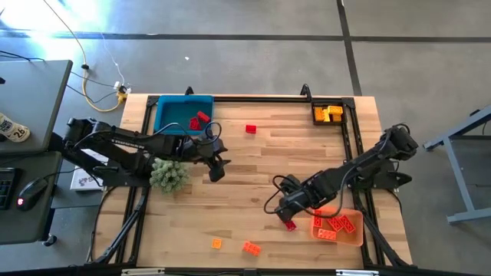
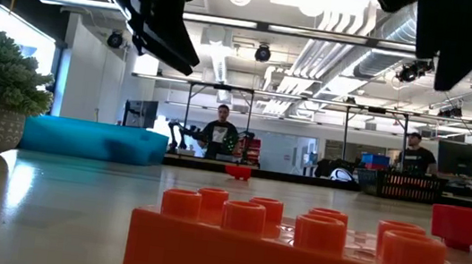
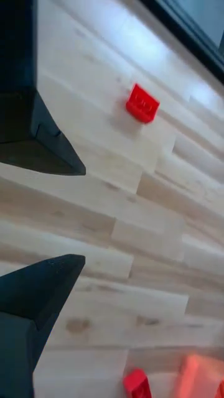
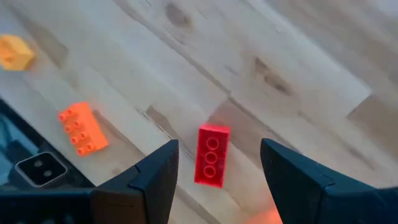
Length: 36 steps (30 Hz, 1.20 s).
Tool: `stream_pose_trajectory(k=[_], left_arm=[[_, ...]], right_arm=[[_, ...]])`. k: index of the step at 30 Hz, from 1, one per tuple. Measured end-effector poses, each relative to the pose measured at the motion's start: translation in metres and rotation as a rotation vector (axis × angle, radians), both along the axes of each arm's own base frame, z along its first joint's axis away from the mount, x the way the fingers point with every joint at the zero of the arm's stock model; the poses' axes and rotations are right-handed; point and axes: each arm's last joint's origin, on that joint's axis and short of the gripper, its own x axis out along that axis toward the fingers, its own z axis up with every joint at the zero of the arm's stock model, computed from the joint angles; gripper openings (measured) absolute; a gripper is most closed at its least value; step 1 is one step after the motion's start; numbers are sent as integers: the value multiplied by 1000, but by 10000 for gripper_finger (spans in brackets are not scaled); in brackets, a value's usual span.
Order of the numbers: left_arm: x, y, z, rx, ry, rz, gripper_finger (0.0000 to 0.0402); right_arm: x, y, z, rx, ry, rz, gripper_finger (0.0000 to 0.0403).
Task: Sort & place blocks by color
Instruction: Put the red game piece into the blue bin
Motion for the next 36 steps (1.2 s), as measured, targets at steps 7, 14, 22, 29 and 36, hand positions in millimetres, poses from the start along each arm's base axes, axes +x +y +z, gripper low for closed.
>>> stream_pose_trajectory(k=[7,14,22,29,36], left_arm=[[-2,15,0,55,26,2,207],[-4,29,0,41,16,72,207],[-7,41,0,32,15,110,207],[-8,46,0,1,9,102,207],[-8,46,0,1,10,100,207]], right_arm=[[12,10,-24,82,88,-34,213],[23,18,-52,102,171,15,213],[33,25,-79,122,219,36,213],[35,31,-94,123,255,27,213],[32,37,-101,127,291,12,213]])
